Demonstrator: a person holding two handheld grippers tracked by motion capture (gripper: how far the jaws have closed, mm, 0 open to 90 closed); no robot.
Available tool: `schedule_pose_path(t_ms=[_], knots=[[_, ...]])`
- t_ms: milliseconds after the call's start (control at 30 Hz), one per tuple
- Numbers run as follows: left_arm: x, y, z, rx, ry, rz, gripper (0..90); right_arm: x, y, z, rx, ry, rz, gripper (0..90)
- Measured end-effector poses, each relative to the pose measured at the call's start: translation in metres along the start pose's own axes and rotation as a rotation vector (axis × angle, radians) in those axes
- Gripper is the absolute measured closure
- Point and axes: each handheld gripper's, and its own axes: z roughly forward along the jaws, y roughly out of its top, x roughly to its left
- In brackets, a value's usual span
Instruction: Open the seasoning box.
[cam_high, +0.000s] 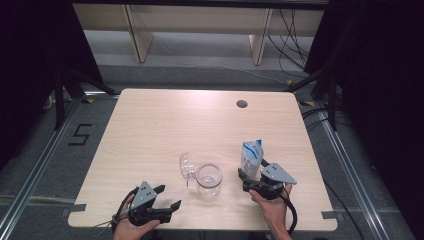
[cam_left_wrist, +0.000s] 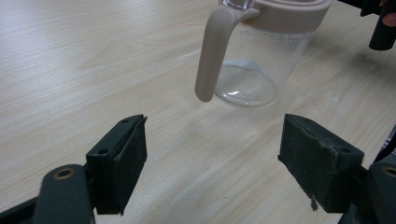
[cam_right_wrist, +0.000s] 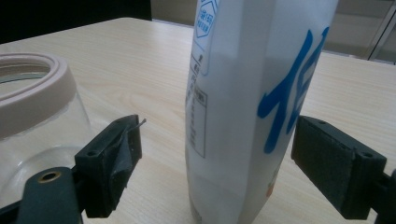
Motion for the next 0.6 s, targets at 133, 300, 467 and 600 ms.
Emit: schedule_pose_path(t_ms=[133,300,467,600], knots=[[0.0011,0.0003,0.0002,0.005,0.001,0.009,22.6,-0.0007,-0.0004,0.0022,0.001,0.007,0.005,17.1],[0.0006,0.0001,0.0012,0.002,-0.011,0.007,22.5,0.0006,-0.0018,0.0053,-0.002,0.000,0.000,17.2],[0.0008,0.0000,0.0007,0.002,-0.011,0.007,22.3,-0.0003,-0.0026,0.0066,-0.002,-0.003,0.008,17.5],[0.0010,0.0004,0.0000,0.002,-0.007,0.017,22.4,-0.0007,-0.0032,0.0088,-0.010,0.002,0.010,17.5]])
